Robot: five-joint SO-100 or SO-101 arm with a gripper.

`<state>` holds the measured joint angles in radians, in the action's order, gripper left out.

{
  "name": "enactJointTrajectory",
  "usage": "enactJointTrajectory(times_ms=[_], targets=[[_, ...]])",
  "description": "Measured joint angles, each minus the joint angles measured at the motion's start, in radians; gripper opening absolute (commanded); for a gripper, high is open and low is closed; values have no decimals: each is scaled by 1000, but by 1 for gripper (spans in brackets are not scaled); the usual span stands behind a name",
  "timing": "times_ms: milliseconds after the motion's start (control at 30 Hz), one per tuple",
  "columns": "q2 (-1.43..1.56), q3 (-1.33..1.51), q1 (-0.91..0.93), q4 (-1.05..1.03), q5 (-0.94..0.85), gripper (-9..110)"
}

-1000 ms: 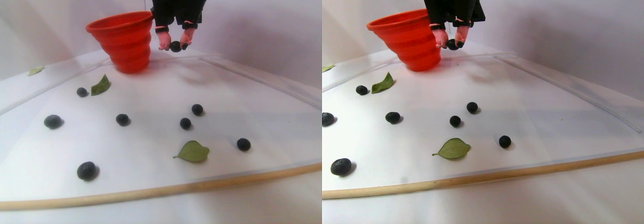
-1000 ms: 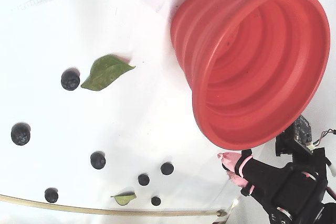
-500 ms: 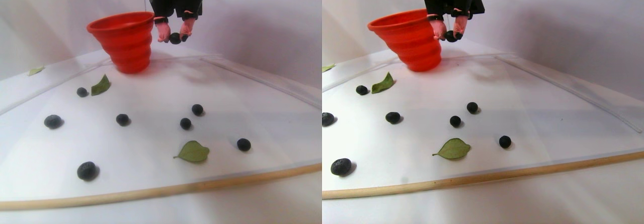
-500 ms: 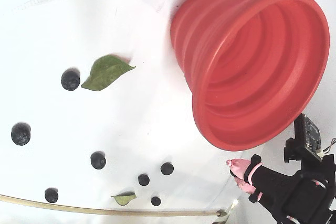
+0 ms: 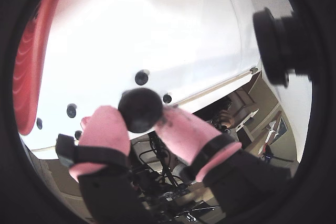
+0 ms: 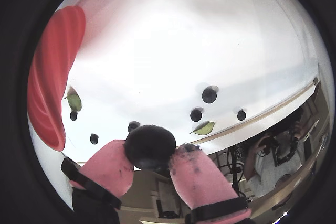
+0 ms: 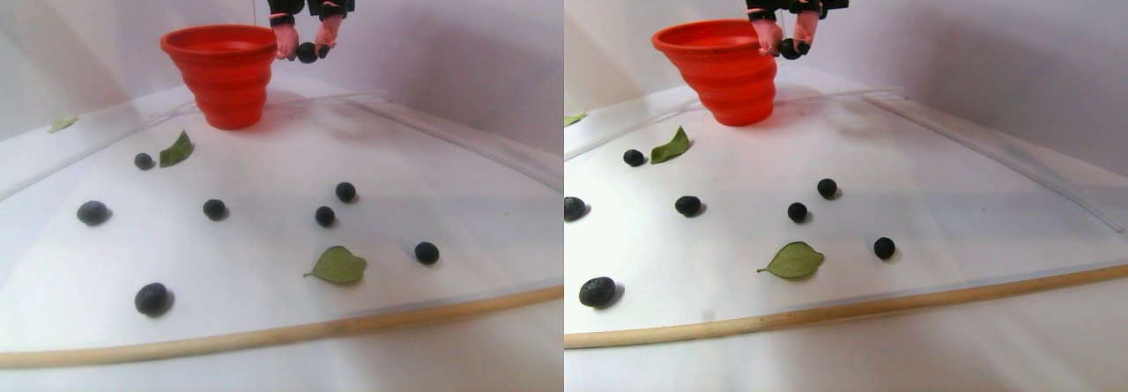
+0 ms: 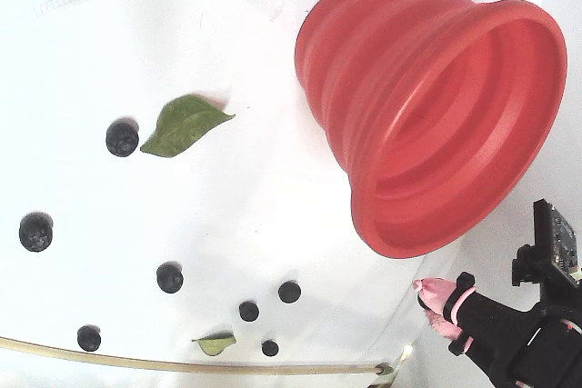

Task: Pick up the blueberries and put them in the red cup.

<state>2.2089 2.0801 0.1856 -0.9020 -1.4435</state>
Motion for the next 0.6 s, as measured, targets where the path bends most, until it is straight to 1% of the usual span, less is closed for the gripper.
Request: enactJointTrajectory(times_ms=[300, 600], targets=[[67, -37, 0, -31, -12, 13], [72, -100, -23, -46, 2, 13]])
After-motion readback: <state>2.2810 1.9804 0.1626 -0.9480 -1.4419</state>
